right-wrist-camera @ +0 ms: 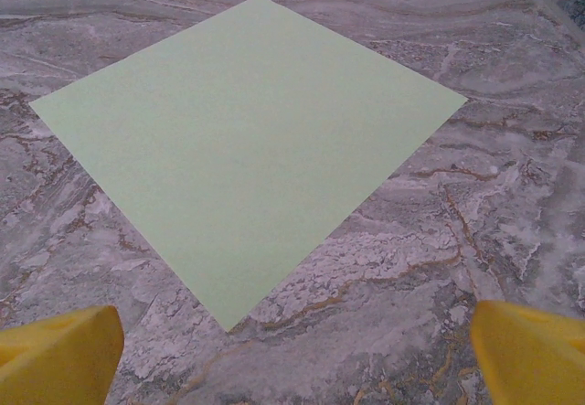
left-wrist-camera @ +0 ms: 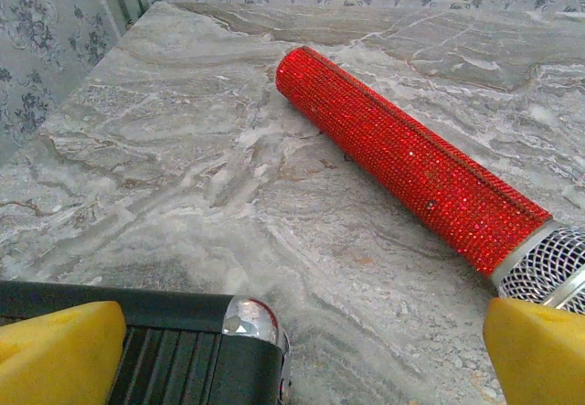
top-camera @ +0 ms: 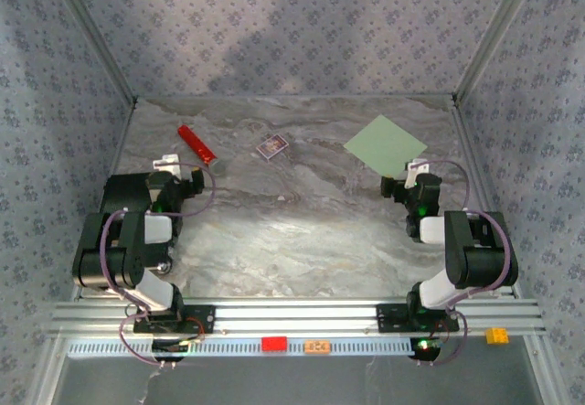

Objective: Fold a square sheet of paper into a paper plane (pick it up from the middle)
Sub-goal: Move the square sheet of paper to the center of the table.

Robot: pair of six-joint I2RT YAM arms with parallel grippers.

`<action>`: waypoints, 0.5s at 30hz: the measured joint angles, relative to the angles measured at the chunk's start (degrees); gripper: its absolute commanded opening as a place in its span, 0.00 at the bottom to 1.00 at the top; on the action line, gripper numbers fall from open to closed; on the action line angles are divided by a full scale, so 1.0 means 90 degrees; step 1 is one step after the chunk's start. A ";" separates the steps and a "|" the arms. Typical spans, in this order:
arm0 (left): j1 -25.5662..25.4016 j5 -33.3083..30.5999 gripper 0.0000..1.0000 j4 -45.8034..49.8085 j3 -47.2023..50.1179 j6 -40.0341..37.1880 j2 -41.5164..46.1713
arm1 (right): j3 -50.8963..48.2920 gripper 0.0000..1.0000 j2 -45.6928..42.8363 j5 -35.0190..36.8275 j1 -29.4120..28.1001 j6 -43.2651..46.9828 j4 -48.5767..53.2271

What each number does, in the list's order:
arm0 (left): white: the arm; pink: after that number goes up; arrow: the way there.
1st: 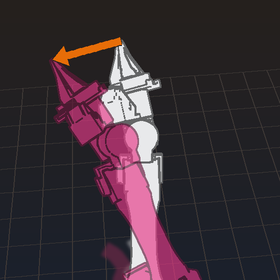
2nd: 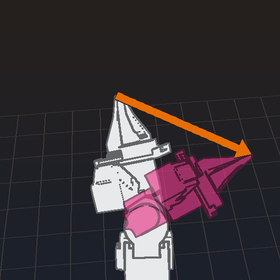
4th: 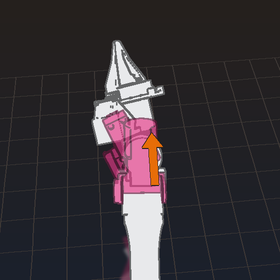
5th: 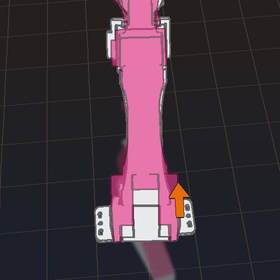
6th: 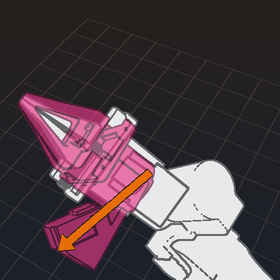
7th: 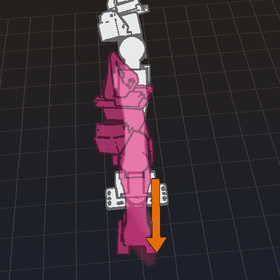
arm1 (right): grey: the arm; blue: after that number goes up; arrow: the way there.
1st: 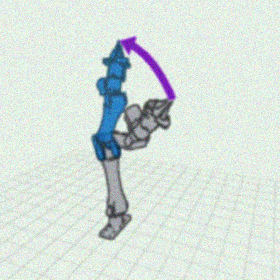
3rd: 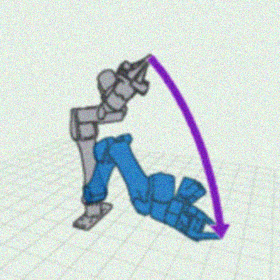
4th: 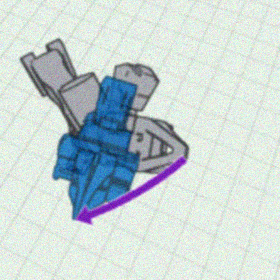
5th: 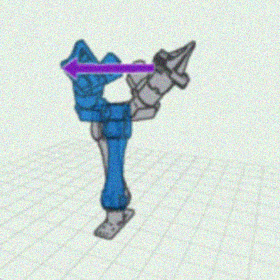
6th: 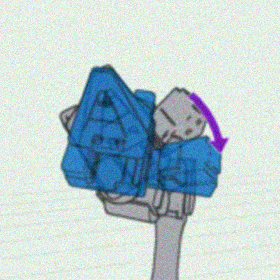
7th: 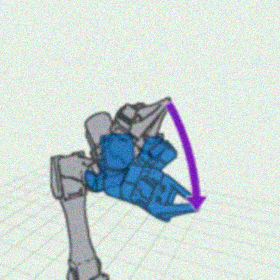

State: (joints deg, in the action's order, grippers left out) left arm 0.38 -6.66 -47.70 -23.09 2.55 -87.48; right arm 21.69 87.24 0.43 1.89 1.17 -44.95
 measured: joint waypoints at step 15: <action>0.0007 -0.0046 1.00 0.2453 -0.0517 0.0862 0.2018 | 0.2045 0.99 -0.0962 0.0124 -0.0100 -0.0753 0.3381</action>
State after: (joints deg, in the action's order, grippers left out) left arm 0.45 -7.07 -25.63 -27.75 10.31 -69.32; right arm 40.10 78.59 1.54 0.99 -5.61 -14.52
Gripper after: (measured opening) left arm 0.994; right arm 0.990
